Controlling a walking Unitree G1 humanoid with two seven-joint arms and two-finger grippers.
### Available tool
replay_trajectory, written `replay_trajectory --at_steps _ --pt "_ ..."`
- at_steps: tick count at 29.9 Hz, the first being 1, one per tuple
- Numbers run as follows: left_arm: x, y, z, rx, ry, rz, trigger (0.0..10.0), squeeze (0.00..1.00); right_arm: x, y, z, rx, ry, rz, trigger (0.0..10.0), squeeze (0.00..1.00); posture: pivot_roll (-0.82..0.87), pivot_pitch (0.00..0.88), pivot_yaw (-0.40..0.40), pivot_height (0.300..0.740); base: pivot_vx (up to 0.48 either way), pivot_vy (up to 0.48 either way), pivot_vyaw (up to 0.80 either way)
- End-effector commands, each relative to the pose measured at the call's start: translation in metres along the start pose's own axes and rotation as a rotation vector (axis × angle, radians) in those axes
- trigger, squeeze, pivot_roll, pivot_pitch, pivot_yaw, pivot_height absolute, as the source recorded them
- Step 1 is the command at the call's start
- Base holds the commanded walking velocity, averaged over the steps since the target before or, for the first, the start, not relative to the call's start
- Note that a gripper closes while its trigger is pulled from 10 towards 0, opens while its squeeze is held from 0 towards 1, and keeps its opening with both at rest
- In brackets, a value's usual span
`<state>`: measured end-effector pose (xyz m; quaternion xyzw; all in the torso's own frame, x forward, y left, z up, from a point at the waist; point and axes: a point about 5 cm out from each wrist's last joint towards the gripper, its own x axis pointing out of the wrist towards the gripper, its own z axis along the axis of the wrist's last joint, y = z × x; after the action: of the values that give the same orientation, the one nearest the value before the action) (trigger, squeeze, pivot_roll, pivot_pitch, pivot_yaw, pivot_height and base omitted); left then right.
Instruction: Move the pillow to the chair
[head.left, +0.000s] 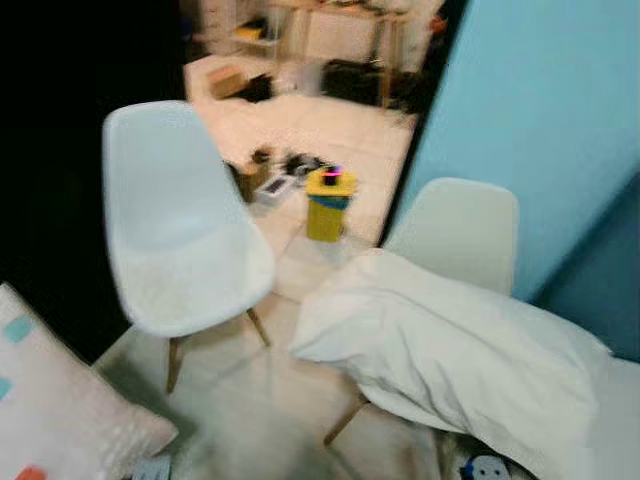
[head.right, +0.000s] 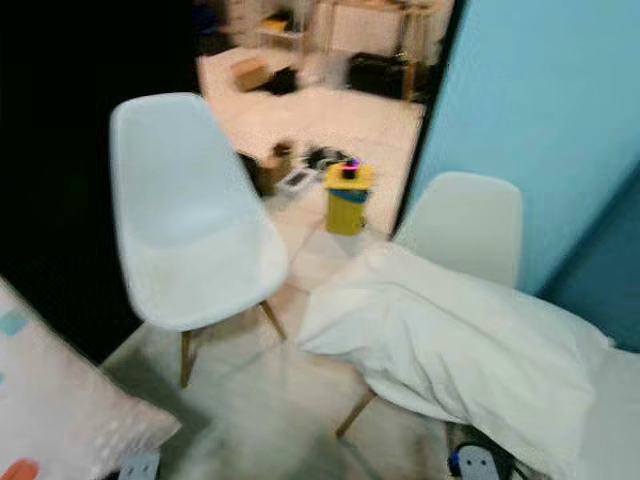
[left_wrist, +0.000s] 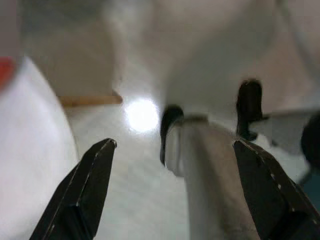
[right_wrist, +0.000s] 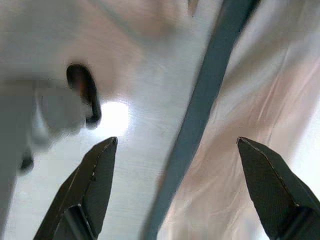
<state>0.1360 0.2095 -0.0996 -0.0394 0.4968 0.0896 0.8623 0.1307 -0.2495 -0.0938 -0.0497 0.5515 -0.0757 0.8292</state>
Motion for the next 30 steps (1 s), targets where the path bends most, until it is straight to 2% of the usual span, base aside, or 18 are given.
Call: replay_trajectory --at_steps 1,30 --pt "0.0005 -0.0026 0.0013 0.014 0.001 -0.007 10.0 0.0 -0.0003 -0.0009 -0.0042 0.003 0.018 -0.008 10.0 0.0 0.01 0.105 -0.037 0.74 0.0 0.0 -0.77" --pt "0.0003 -0.0073 -0.0018 0.022 0.007 -0.014 10.0 0.0 0.0001 -0.0031 0.0017 0.006 0.009 -0.025 10.0 0.0 0.01 0.099 -0.049 0.74 0.0 0.0 -0.77"
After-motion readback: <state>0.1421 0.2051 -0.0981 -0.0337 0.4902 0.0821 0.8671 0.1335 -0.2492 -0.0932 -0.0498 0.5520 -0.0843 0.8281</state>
